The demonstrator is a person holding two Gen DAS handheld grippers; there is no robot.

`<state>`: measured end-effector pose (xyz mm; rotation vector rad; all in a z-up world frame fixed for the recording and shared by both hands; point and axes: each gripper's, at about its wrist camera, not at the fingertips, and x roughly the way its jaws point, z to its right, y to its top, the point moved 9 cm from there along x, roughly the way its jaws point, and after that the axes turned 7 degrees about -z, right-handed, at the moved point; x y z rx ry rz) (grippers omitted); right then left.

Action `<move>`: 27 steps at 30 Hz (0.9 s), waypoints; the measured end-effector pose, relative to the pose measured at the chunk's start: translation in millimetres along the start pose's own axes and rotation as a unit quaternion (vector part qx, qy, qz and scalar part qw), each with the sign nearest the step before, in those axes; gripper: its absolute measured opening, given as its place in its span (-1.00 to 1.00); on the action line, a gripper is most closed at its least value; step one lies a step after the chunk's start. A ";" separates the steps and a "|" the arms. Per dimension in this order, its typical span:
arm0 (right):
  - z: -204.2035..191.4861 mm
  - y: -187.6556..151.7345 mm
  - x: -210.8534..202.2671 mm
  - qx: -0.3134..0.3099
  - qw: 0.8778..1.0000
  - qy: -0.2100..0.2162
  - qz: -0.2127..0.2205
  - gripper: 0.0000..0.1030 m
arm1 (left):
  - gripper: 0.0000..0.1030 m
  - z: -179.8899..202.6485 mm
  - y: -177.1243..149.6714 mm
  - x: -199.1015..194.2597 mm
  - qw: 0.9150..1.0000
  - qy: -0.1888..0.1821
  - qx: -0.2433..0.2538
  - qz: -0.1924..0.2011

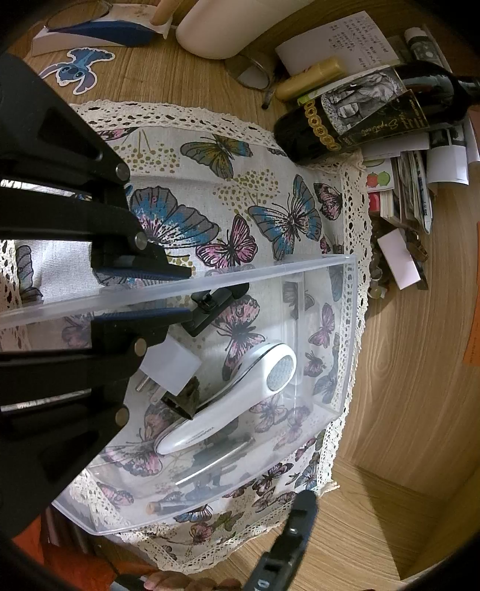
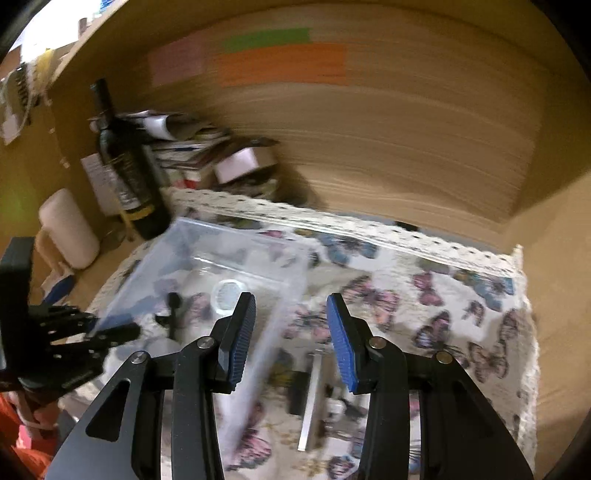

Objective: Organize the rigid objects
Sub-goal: 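Place the black cap into the box beside the adapter and release, then grasp the silver metal tube with the right gripper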

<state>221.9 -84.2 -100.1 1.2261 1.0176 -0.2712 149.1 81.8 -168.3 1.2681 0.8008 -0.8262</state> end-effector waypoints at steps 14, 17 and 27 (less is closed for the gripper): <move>32.5 -68.2 47.6 0.041 0.995 -0.009 -0.096 -0.28 | -0.74 -0.1 0.1 0.2 1.000 0.000 0.000 0.000; 28.2 -71.2 51.0 0.041 0.995 -0.006 -0.094 -0.32 | -0.74 -0.2 -0.1 0.2 1.000 0.000 0.001 0.000; 13.0 -70.9 70.4 0.002 0.993 -0.024 -0.113 -0.68 | -0.74 -0.7 0.1 0.3 1.000 0.000 0.001 0.000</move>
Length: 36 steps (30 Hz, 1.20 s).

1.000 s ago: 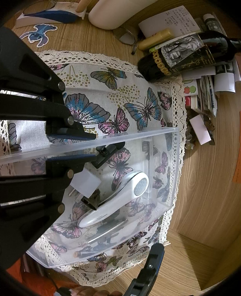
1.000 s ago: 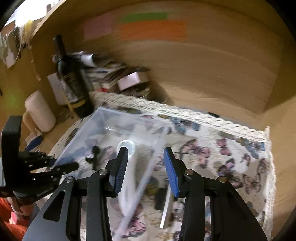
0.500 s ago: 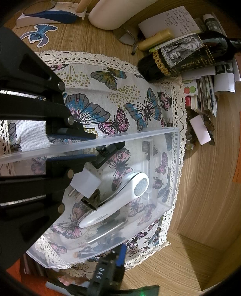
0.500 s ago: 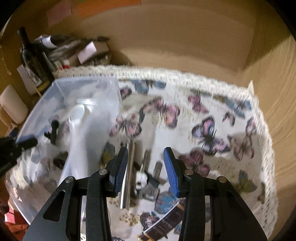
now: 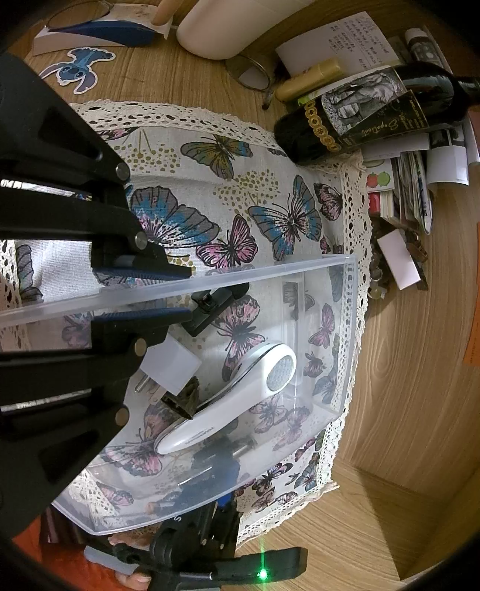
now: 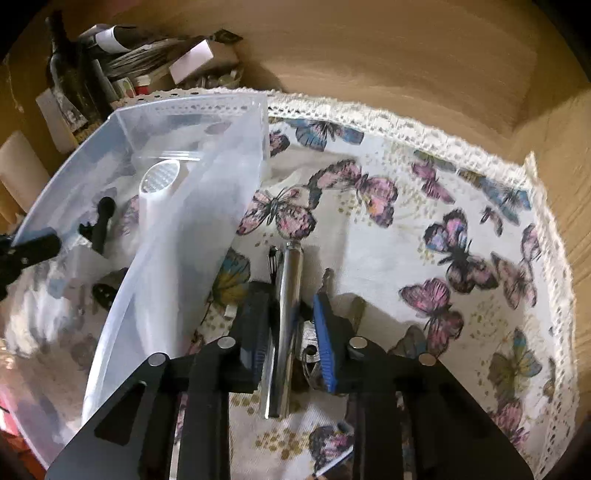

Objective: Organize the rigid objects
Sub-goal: 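Grasp the silver metal tube with the right gripper, then carry the silver tube into the box and open the right gripper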

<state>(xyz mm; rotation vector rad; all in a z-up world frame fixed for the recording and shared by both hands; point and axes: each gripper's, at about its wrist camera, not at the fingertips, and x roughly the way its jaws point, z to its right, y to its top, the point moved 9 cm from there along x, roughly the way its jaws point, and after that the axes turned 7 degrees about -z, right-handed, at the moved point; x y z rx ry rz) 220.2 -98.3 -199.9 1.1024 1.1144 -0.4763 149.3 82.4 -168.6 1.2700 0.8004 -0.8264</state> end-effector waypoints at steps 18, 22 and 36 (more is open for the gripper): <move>-2.3 15.9 13.3 -0.031 0.999 -0.017 -0.006 -0.72 | -0.74 0.7 0.3 0.7 1.000 -0.001 -0.001 0.000; 0.0 16.5 9.8 -0.010 1.000 0.008 -0.002 -0.72 | -0.74 0.9 0.4 0.6 1.000 0.000 -0.001 -0.001; 10.4 44.8 -85.2 0.021 0.992 0.013 0.126 -0.72 | -0.74 2.0 1.4 1.1 1.000 0.000 0.000 0.000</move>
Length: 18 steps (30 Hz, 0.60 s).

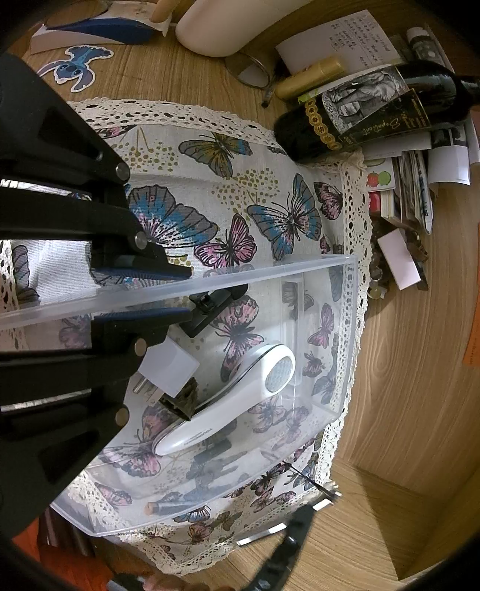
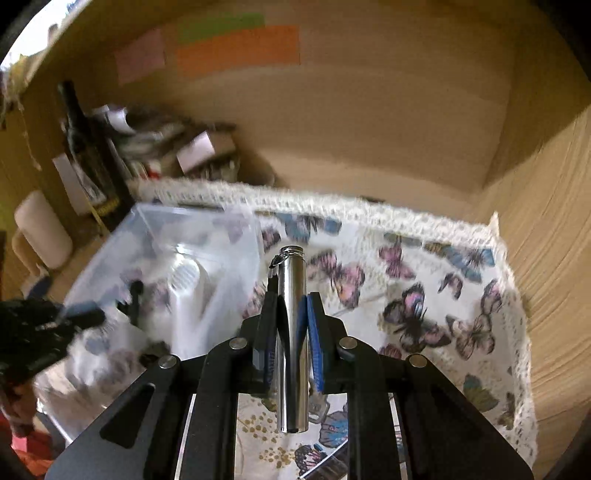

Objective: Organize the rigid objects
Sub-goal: 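Carry the silver tube into the box and open the right gripper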

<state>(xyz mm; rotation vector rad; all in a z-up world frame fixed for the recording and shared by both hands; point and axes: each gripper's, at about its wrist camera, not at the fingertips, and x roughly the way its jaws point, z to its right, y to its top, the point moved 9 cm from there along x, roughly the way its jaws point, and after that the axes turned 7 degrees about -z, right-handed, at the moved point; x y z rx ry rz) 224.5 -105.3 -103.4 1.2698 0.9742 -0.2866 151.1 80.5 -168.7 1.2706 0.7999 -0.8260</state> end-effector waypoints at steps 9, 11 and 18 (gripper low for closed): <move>-34.0 20.4 -31.7 -0.030 0.998 0.039 0.041 -0.72 | -0.74 -0.6 -0.1 0.4 1.000 0.001 0.000 0.001; -46.0 20.4 -30.7 -0.043 0.997 0.050 0.040 -0.72 | -0.74 -0.6 -0.3 0.5 1.000 0.001 0.000 0.001; -73.3 11.1 -5.2 -0.061 0.995 0.077 0.007 -0.72 | -0.74 -0.9 -1.0 0.4 1.000 0.002 0.002 0.001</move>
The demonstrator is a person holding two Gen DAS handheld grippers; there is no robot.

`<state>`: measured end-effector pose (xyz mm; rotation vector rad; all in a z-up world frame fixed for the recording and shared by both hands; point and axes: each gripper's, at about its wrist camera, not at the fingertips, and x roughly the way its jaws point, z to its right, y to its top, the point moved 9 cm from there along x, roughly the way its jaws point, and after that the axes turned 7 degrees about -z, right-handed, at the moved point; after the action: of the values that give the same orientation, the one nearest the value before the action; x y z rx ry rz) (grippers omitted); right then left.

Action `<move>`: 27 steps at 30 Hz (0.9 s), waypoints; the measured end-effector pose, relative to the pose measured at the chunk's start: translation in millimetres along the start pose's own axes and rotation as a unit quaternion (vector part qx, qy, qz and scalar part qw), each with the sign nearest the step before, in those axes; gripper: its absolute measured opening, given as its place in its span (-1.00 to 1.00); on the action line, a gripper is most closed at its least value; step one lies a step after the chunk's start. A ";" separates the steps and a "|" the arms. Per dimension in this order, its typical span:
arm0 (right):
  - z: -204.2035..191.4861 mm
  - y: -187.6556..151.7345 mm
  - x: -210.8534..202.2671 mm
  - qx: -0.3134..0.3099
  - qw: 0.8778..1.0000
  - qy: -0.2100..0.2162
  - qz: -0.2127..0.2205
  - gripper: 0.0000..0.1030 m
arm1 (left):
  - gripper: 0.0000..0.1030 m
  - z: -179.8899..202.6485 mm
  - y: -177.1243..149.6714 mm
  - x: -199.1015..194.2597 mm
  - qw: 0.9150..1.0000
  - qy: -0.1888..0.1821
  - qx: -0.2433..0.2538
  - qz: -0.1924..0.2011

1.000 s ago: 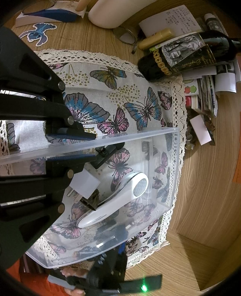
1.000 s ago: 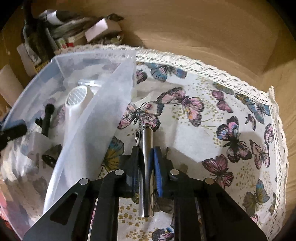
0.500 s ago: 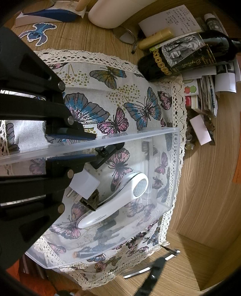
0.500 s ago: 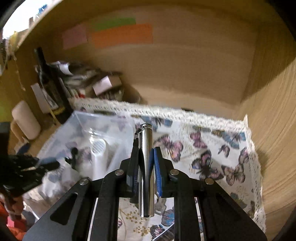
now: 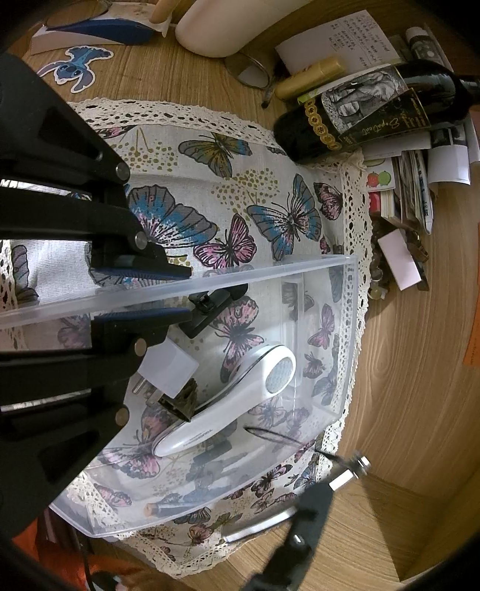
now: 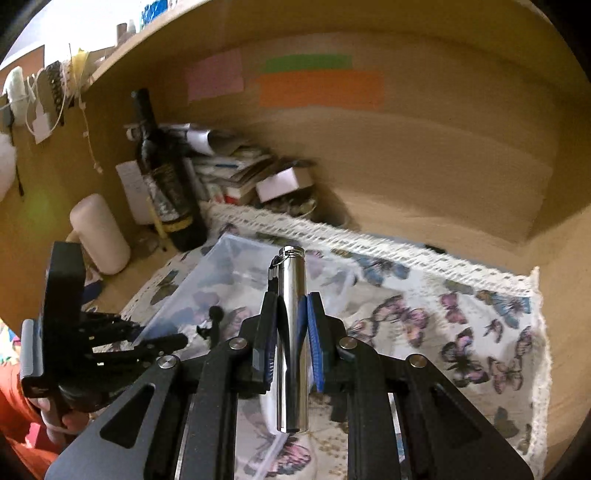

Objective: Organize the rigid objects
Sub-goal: 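Carry the silver tube into the box and open the right gripper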

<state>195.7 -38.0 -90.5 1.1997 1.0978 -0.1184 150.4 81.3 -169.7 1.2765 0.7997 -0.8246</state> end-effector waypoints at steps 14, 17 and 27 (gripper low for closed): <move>-13.6 -16.2 53.0 -0.008 0.998 0.014 -0.061 -0.72 | -0.74 -0.2 -0.7 0.1 1.000 -0.002 0.000 -0.001; -14.8 -17.3 58.9 -0.012 0.998 0.008 -0.066 -0.72 | -0.74 -0.1 -0.7 0.2 1.000 -0.002 0.000 -0.001; -15.2 -14.1 53.0 -0.016 0.998 -0.003 -0.065 -0.72 | -0.73 0.7 -0.5 0.0 1.000 -0.001 0.000 -0.001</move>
<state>205.2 -8.0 -137.9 1.0978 1.1676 -0.2041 150.0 80.5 -169.8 1.2760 0.7997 -0.8275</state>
